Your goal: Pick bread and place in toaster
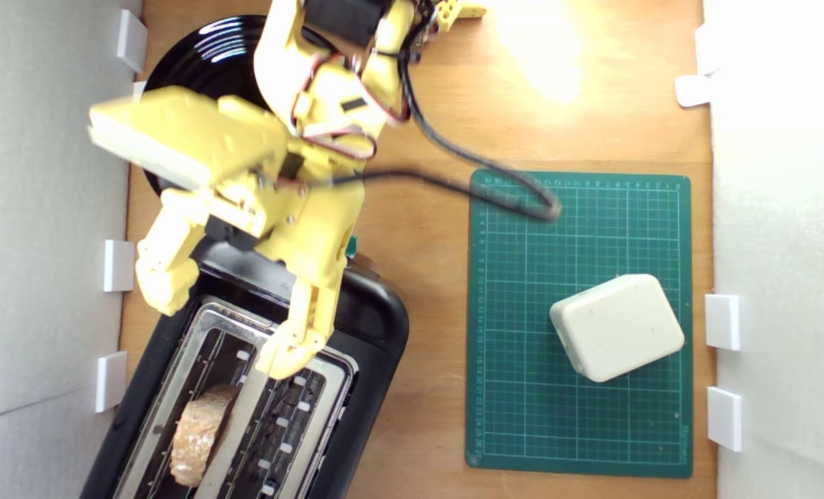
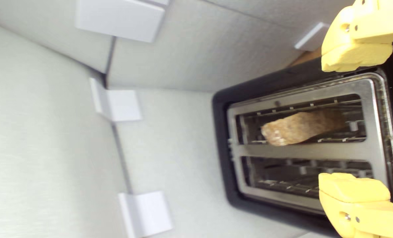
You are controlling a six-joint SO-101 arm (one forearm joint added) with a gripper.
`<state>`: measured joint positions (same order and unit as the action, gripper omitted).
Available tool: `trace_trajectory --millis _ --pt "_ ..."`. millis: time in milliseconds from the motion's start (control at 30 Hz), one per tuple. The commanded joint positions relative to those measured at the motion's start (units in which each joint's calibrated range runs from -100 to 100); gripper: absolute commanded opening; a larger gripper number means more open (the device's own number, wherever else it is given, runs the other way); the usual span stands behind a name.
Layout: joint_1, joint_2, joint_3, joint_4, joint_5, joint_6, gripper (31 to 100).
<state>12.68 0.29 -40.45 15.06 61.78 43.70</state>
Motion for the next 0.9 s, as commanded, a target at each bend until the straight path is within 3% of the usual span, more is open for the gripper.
trace_trajectory --millis 0,67,200,433,600,867 --pt "-0.75 -11.53 -1.9 -0.46 -6.75 -6.9 95.5" --pt "-1.72 -13.11 -1.81 -1.01 -8.88 -9.98 95.5" --pt "-13.32 -15.69 0.01 1.98 -8.96 -13.64 95.5" --pt "-21.94 -15.85 0.28 2.26 -8.79 -28.45 95.5" --pt "-24.93 -15.52 0.37 2.26 -8.71 -36.14 95.4" --pt "-28.87 -20.76 10.27 1.89 -8.62 -40.8 95.4"
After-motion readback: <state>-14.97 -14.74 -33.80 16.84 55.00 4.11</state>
